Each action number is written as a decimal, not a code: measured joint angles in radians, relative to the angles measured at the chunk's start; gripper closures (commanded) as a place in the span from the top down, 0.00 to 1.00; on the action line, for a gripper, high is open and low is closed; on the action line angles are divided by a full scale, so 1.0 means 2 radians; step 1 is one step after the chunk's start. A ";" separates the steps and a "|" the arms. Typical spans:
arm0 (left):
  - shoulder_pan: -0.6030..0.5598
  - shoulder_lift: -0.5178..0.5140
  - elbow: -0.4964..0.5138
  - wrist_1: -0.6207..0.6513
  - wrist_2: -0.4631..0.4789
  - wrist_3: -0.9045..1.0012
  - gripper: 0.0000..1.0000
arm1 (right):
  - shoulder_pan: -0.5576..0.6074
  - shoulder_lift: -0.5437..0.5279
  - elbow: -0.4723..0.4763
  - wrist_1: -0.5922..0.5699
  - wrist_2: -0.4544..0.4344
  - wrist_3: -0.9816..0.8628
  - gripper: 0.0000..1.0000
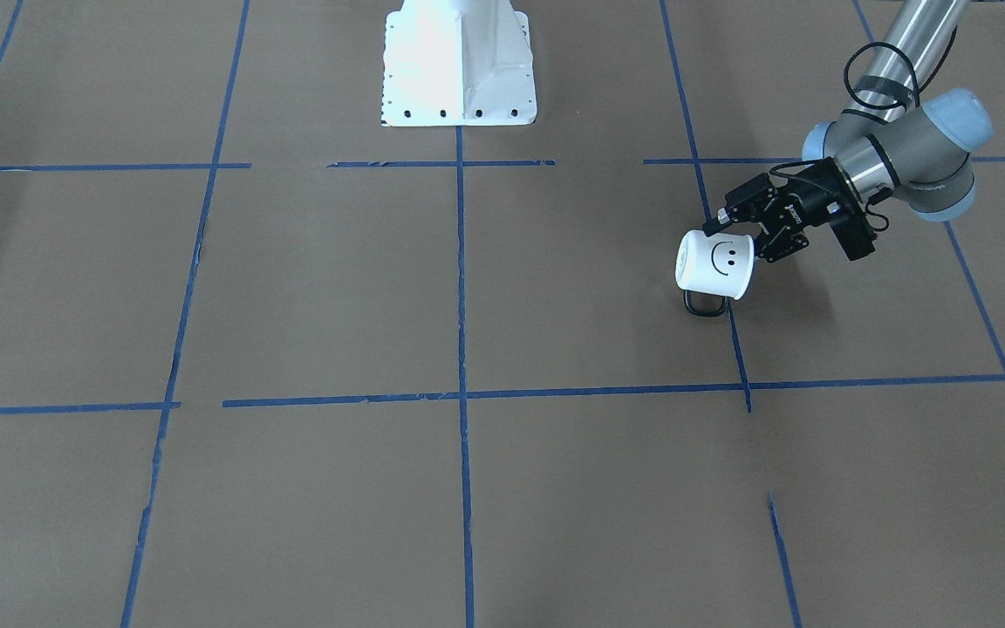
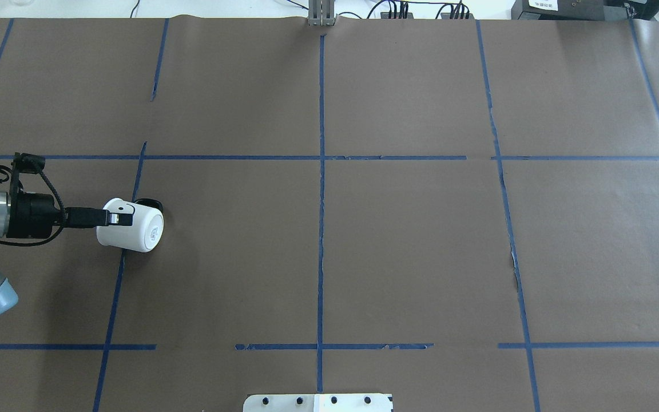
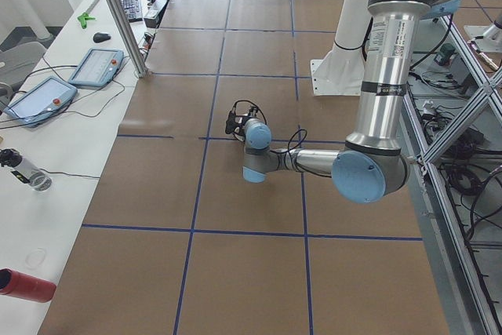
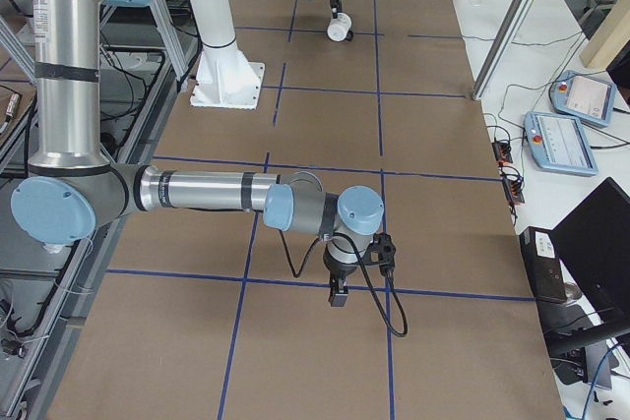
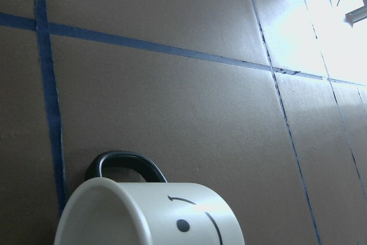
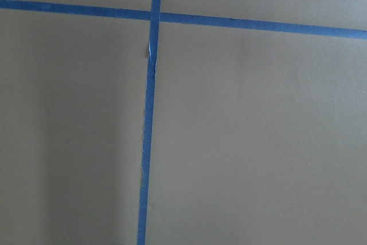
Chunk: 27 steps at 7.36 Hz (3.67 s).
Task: Flip mug
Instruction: 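Move the left gripper toward the white smiley mug lying on its side, then close the left gripper on the mug's open rim, then lift the mug with the left gripper and rotate it upright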
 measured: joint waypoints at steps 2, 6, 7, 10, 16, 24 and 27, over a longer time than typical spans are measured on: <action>0.000 -0.004 -0.004 -0.001 -0.053 -0.014 0.00 | 0.000 0.000 0.000 0.000 0.000 0.000 1.00; -0.001 -0.039 -0.031 0.005 -0.078 -0.109 0.00 | 0.000 0.000 0.000 0.000 0.000 0.000 1.00; -0.001 -0.050 -0.040 0.022 -0.092 -0.134 0.00 | 0.000 0.000 0.000 0.000 0.000 0.000 1.00; -0.001 -0.087 -0.121 0.239 -0.119 -0.158 0.00 | 0.000 0.000 0.000 0.000 0.000 0.000 1.00; 0.058 -0.307 -0.144 0.772 -0.106 -0.153 0.00 | 0.000 0.000 0.000 0.000 0.000 0.000 1.00; 0.088 -0.427 -0.015 0.930 -0.040 0.065 0.00 | 0.000 0.000 0.000 0.000 0.000 0.000 1.00; 0.115 -0.421 -0.014 0.932 -0.043 0.064 0.50 | 0.000 0.000 0.000 0.000 0.000 0.000 1.00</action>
